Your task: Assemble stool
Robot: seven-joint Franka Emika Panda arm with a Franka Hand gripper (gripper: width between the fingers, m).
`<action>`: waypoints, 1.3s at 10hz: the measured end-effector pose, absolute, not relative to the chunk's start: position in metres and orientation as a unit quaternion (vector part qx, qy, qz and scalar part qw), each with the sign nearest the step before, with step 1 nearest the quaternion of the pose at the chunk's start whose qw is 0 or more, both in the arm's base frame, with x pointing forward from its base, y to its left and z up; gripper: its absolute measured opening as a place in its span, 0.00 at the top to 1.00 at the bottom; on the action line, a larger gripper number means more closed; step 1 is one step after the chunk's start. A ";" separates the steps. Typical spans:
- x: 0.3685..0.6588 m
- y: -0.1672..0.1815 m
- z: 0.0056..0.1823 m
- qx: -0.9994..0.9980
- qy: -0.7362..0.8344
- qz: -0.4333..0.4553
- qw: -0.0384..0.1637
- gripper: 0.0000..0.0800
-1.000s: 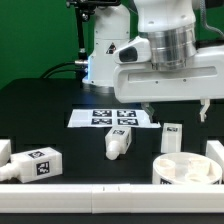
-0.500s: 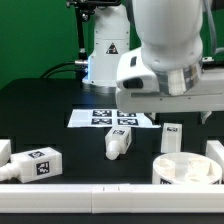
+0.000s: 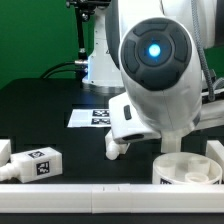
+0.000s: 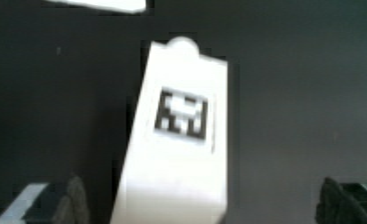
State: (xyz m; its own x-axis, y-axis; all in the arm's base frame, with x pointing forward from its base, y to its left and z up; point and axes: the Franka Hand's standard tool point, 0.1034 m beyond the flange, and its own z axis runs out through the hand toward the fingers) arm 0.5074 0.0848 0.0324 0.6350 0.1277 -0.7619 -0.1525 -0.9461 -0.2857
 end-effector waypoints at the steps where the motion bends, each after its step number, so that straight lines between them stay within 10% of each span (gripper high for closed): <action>1: 0.500 0.085 0.034 -0.866 -0.001 0.471 0.170 0.19; 13: 0.488 0.088 0.007 -0.858 0.081 0.490 0.127 0.19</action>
Offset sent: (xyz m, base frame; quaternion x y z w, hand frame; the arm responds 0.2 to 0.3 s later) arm -0.0105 -0.0103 0.0020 0.0879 -0.0140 0.1523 0.9843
